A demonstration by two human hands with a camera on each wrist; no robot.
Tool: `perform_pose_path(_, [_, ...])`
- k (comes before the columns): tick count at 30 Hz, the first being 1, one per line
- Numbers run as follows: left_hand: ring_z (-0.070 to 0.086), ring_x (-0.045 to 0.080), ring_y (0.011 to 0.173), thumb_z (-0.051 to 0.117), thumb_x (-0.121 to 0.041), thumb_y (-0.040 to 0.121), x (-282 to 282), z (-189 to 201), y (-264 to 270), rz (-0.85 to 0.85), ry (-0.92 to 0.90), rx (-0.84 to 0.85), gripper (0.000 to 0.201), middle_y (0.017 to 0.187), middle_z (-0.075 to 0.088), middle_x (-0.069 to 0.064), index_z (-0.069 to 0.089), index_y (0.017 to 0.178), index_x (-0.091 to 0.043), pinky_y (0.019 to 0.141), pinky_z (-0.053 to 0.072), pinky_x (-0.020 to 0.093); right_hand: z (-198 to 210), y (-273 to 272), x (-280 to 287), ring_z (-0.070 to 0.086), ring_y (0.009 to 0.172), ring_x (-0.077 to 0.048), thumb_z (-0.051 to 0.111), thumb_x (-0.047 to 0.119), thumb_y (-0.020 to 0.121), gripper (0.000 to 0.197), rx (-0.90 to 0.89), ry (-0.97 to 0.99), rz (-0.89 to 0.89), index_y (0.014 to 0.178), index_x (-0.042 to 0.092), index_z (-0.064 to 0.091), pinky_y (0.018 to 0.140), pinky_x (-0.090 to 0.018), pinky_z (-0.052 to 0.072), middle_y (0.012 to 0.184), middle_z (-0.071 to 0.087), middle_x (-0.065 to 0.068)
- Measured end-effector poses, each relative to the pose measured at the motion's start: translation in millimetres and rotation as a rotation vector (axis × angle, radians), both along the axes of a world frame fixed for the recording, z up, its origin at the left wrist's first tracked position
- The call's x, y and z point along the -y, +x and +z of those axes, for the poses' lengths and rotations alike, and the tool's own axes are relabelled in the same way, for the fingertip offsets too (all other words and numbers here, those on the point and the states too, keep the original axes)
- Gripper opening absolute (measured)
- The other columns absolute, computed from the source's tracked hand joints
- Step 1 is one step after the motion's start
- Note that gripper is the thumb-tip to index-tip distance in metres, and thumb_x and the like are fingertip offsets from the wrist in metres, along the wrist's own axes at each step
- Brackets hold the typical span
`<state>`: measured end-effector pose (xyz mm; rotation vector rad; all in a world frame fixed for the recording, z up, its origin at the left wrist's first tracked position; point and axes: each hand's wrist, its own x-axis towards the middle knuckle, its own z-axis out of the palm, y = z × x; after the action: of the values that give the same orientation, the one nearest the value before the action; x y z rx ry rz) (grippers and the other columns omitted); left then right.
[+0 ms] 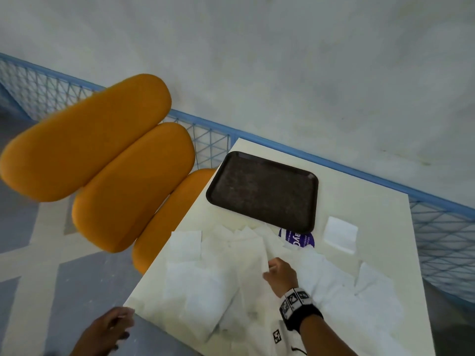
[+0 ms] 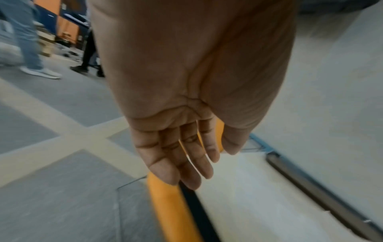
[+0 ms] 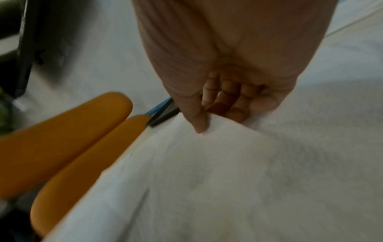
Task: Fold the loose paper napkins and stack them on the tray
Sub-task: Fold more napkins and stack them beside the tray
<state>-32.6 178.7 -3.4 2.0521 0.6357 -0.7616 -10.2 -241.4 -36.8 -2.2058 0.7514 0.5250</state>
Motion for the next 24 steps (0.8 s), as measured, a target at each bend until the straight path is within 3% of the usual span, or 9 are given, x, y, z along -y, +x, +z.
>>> perform_pose_path(4, [0.072, 0.015, 0.086, 0.055, -0.035, 0.101, 29, 35, 32, -0.130, -0.064, 0.129, 0.013, 0.098, 0.075, -0.008, 0.066, 0.106, -0.030, 0.071, 0.057, 0.031, 35, -11, 0, 0.066, 0.084, -0.027, 0.066, 0.010, 0.088, 0.034, 0.114, 0.519, -0.279, 0.121, 0.012, 0.063, 0.076, -0.036, 0.053, 0.100, 0.073, -0.019])
perform_pose_path(7, [0.074, 0.014, 0.088, 0.053, -0.037, 0.102, 78, 57, 40, -0.198, -0.255, 0.171, 0.017, 0.101, 0.076, -0.007, 0.067, 0.109, -0.030, 0.078, 0.058, 0.038, 68, -25, -9, 0.071, 0.102, -0.036, 0.057, 0.001, 0.094, 0.033, 0.204, 0.822, -0.414, 0.125, 0.013, 0.060, 0.092, -0.045, 0.056, 0.111, 0.074, -0.017])
perform_pose_path(9, [0.075, 0.016, 0.091, 0.054, -0.045, 0.100, 116, 68, 43, -0.252, -0.395, 0.108, 0.026, 0.104, 0.077, -0.005, 0.067, 0.113, -0.027, 0.086, 0.057, 0.039, 96, -34, -18, 0.070, 0.105, -0.035, 0.052, 0.001, 0.097, 0.030, 0.254, 0.912, -0.418, 0.119, 0.018, 0.062, 0.090, -0.045, 0.056, 0.112, 0.075, -0.013])
perform_pose_path(13, [0.073, 0.016, 0.101, 0.054, -0.062, 0.093, 178, 85, 45, -0.374, -0.566, -0.030, 0.047, 0.109, 0.076, -0.008, 0.065, 0.119, -0.024, 0.091, 0.058, 0.033, 135, -50, -28, 0.070, 0.101, -0.032, 0.050, 0.005, 0.099, 0.029, 0.349, 0.961, -0.398, 0.119, 0.022, 0.060, 0.081, -0.040, 0.058, 0.106, 0.077, -0.007])
perform_pose_path(17, [0.072, 0.022, 0.105, 0.060, -0.036, 0.099, 211, 98, 39, -0.325, -0.765, 0.016, 0.028, 0.113, 0.075, 0.001, 0.065, 0.121, -0.018, 0.095, 0.058, 0.039, 149, -65, -26, 0.068, 0.107, -0.038, 0.047, 0.003, 0.097, 0.035, 0.423, 0.948, -0.408, 0.127, 0.017, 0.060, 0.090, -0.046, 0.057, 0.117, 0.072, -0.015])
perform_pose_path(20, [0.072, 0.019, 0.101, 0.060, -0.023, 0.100, 220, 103, 40, -0.406, -0.709, 0.185, 0.016, 0.106, 0.076, -0.003, 0.068, 0.114, -0.021, 0.085, 0.061, 0.033, 153, -74, -23, 0.067, 0.109, -0.037, 0.048, 0.006, 0.099, 0.033, 0.464, 0.906, -0.409, 0.125, 0.016, 0.064, 0.095, -0.048, 0.053, 0.120, 0.071, -0.014])
perform_pose_path(24, [0.072, 0.015, 0.096, 0.058, -0.027, 0.100, 218, 109, 44, -0.552, -0.616, 0.316, 0.014, 0.103, 0.075, -0.003, 0.068, 0.108, -0.022, 0.086, 0.062, 0.038, 155, -82, -17, 0.068, 0.097, -0.025, 0.050, 0.011, 0.100, 0.027, 0.467, 0.863, -0.407, 0.121, 0.013, 0.067, 0.082, -0.037, 0.053, 0.117, 0.072, -0.014])
